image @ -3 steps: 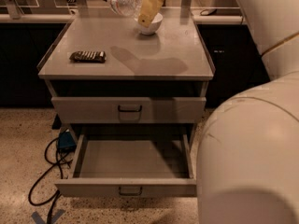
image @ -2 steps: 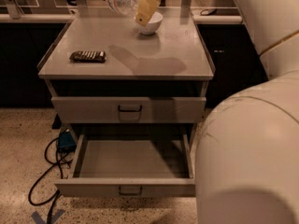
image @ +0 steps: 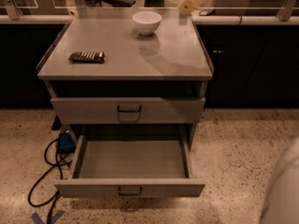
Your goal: Place water bottle into middle drawer
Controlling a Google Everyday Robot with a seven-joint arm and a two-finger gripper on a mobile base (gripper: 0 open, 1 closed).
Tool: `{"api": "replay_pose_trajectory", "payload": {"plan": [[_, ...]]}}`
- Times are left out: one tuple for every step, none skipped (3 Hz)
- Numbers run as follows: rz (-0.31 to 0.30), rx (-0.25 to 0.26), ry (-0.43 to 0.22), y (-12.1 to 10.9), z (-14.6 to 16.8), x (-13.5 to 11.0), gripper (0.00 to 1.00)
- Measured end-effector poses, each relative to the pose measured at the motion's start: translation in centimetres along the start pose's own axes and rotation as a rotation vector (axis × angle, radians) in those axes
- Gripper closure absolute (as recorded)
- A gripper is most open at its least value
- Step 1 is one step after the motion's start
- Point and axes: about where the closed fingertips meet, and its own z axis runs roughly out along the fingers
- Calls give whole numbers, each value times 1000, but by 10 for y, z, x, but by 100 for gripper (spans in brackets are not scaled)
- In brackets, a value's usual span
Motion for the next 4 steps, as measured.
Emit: {"api": "replay_pose_trajectory", "payload": {"plan": [[80, 71, -29, -2, -82, 66, 100], [71, 75, -40, -3, -76, 60, 100], [37, 142, -91, 20, -111, 61, 100], [3, 185, -191, 65, -133, 47, 100]]}}
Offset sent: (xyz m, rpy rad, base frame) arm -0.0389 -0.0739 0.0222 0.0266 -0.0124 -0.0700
